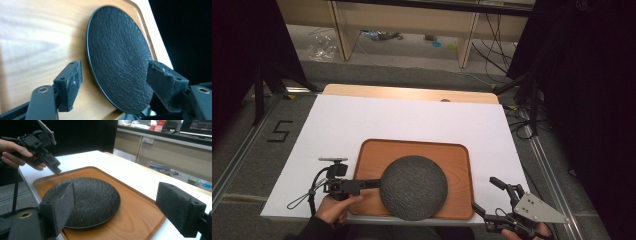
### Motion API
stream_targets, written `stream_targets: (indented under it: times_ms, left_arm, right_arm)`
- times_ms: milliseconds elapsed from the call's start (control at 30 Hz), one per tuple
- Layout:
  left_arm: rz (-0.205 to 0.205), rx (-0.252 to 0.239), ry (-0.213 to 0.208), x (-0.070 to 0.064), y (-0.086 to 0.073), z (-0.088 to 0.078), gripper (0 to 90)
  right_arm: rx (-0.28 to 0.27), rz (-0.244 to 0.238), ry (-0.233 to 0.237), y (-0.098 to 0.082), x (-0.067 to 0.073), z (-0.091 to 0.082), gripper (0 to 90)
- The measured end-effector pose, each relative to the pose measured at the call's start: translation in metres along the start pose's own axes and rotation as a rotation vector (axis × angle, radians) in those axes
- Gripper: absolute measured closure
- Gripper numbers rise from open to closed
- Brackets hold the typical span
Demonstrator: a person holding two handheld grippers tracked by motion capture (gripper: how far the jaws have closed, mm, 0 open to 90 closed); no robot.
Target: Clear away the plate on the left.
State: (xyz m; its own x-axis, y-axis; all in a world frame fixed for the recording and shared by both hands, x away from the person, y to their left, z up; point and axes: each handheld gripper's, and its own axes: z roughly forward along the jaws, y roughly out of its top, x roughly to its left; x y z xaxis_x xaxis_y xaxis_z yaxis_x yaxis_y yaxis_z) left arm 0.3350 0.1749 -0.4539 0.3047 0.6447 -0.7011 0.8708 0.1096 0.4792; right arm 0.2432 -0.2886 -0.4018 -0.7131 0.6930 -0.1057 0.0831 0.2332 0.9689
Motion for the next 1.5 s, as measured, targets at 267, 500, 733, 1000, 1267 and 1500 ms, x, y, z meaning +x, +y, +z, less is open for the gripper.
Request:
stream_targets:
  times_ms: [267,500,733,1000,1267,1500]
  left_arm:
    - [0.051,-0.057,0.022,0.0,0.005,-0.009,26.8]
    - [0.085,-0.102,0.05,-0.003,0.008,-0.014,26.7]
    - [0.177,-0.124,0.087,-0.007,0.009,-0.021,26.6]
    - [0.31,-0.169,0.124,-0.019,0.006,-0.025,26.2]
    - [0.369,-0.257,0.115,-0.025,0.002,-0.04,26.0]
    - [0.455,-0.323,0.115,-0.029,-0.005,-0.055,25.4]
  right_arm:
    - [-0.007,0.0,0.001,0.0,0.0,0.0,17.0]
    - [-0.004,-0.002,-0.005,-0.001,0.0,-0.001,17.0]
    - [0.006,-0.007,0.005,0.0,0.0,0.0,17.0]
    - [0.007,-0.003,0.005,0.001,0.002,0.0,17.0]
    - [0.003,-0.012,0.003,0.002,0.004,0.0,17.0]
    - [0.002,-0.016,-0.002,0.002,0.004,0.0,16.9]
